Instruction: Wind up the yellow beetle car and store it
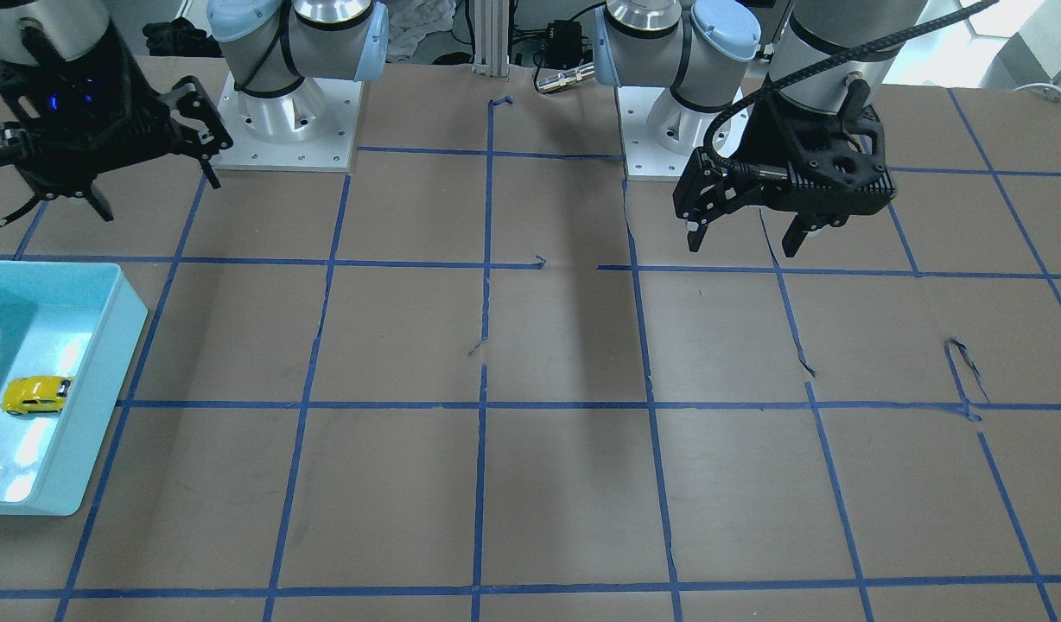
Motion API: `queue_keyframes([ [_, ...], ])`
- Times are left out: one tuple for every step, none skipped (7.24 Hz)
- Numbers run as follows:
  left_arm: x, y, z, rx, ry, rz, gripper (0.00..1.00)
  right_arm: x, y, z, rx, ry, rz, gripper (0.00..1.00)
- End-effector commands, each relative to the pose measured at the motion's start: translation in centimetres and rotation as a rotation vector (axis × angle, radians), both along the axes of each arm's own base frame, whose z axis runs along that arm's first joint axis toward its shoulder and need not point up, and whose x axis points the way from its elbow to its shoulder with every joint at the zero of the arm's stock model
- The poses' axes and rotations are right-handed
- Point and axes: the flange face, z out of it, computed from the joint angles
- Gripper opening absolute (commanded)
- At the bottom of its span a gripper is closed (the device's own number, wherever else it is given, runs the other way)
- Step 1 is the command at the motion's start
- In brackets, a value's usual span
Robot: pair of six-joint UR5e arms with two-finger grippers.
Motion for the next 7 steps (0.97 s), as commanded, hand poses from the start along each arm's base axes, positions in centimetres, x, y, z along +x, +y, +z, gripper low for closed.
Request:
queue_keyframes([
  [0.0, 0.0, 0.0, 0.0, 0.001, 0.0, 1.0, 4.3, 0.6, -0.6, -0.009, 0.006, -0.273, 1.0],
  [0.0, 0.0, 0.0, 0.0, 0.0, 0.0, 1.0, 4.6, 0.5, -0.6, -0.023, 0.007, -0.33, 1.0],
  [0.0, 0.0, 0.0, 0.0, 0.001, 0.0, 1.0, 4.7, -0.5, -0.5, -0.081, -0.006, -0.342, 1.0],
  [0.0, 0.0, 0.0, 0.0, 0.001, 0.0, 1.0, 4.7, -1.0, -0.7, -0.097, -0.01, -0.342, 1.0],
  [0.0, -0.1, 0.0, -0.002, 0.003, 0.0, 1.0, 4.7, -1.1, -0.6, -0.102, -0.011, -0.342, 1.0],
  [0.0, 0.0, 0.0, 0.0, 0.001, 0.0, 1.0, 4.8, -1.3, -0.7, -0.114, -0.015, -0.339, 1.0],
  [0.0, -0.1, 0.1, -0.003, 0.003, 0.001, 1.0, 4.8, -1.8, -0.9, -0.132, -0.019, -0.339, 1.0],
])
